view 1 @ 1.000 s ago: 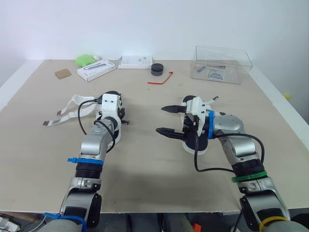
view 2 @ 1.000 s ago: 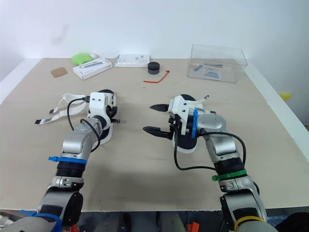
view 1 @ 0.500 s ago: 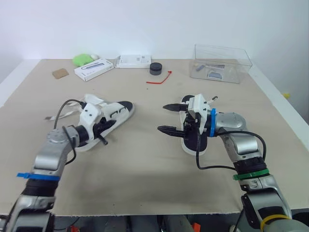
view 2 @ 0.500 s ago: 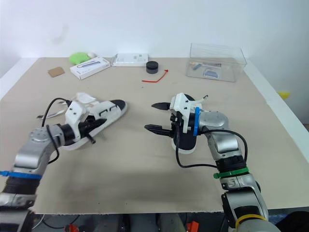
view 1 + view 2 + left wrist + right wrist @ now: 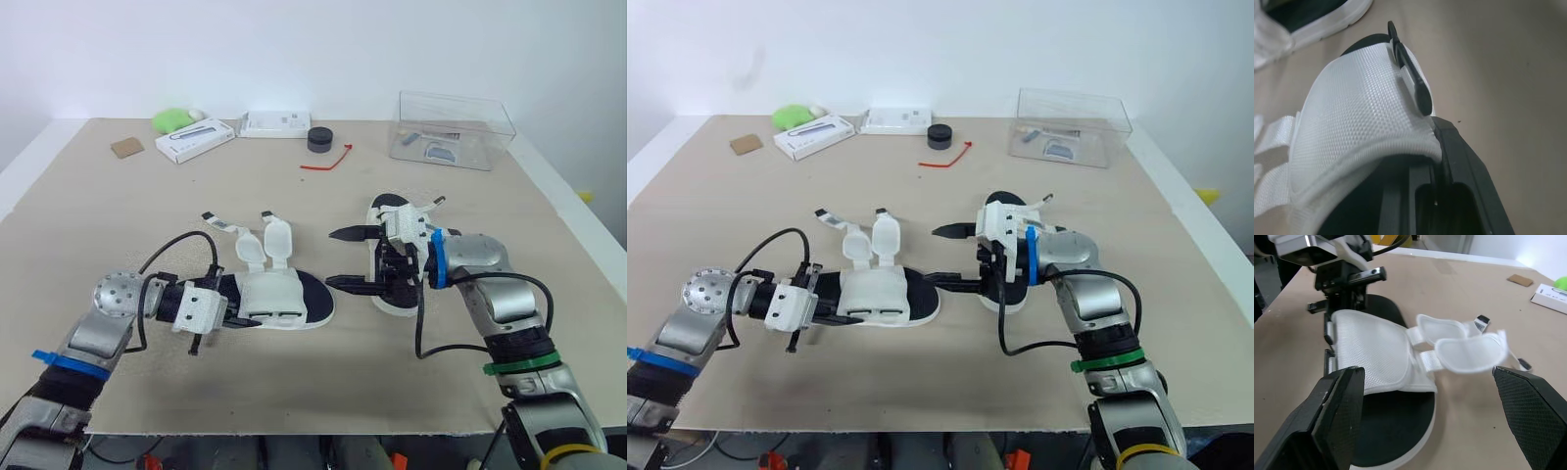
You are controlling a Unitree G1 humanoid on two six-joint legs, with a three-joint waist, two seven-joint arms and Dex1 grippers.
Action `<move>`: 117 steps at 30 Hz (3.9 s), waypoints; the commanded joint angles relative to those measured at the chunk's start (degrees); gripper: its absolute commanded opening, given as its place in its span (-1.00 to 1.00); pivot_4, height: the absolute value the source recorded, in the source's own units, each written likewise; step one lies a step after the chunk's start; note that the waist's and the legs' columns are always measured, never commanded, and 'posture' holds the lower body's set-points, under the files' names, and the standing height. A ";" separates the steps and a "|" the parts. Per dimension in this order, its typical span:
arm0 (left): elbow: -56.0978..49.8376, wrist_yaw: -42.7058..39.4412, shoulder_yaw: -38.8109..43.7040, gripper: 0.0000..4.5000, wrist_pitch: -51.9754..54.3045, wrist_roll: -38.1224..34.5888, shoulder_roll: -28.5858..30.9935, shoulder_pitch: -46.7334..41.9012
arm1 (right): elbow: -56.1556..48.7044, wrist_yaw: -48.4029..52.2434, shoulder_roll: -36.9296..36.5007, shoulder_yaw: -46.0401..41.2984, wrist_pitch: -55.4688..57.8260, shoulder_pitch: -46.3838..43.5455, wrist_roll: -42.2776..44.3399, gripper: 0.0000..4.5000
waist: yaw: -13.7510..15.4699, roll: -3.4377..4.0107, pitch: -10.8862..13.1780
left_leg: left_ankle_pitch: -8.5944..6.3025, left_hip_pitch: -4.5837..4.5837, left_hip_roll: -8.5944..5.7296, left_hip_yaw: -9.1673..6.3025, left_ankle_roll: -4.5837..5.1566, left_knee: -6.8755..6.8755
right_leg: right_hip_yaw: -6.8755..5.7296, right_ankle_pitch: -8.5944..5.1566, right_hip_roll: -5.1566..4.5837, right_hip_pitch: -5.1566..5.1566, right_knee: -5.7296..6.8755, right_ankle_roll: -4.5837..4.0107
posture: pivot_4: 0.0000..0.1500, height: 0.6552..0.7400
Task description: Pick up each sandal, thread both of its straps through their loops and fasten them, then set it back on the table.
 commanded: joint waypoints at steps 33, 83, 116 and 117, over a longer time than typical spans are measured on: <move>-5.74 5.72 -1.61 -0.97 5.90 -0.32 -3.07 2.80 | -2.55 -1.57 -0.65 0.31 0.15 -0.65 0.03 1.00 | -0.06 0.00 0.00 | -0.12 -0.02 -0.05 0.00 0.21 0.23 | 0.08 -0.08 -0.02 0.07 0.03 0.26 | 1.00 1.00; -17.05 17.48 12.20 1.00 50.21 -18.44 1.90 1.34 | -10.68 -9.12 -0.33 7.53 10.66 7.16 -3.88 -0.98 | -0.16 -0.01 0.01 | -0.12 -0.02 0.07 0.00 0.20 0.23 | 0.13 -0.16 0.14 0.04 0.08 0.24 | 1.00 1.00; 17.86 59.10 36.47 1.00 105.70 -37.09 -17.15 -24.75 | -9.04 -8.16 -0.39 9.60 6.29 6.53 -7.46 -0.98 | -0.23 -0.23 0.04 | -0.05 -0.06 -0.17 -0.39 -0.11 0.29 | 0.02 -0.11 -0.26 0.08 0.22 0.17 | 1.00 1.00; 19.86 60.13 37.50 1.00 105.03 -37.07 -17.73 -25.77 | -8.92 -8.04 -0.53 9.50 6.22 6.42 -7.45 -0.98 | -0.23 -0.22 0.04 | -0.04 -0.06 -0.17 -0.41 -0.12 0.29 | 0.01 -0.10 -0.26 0.08 0.22 0.16 | 1.00 1.00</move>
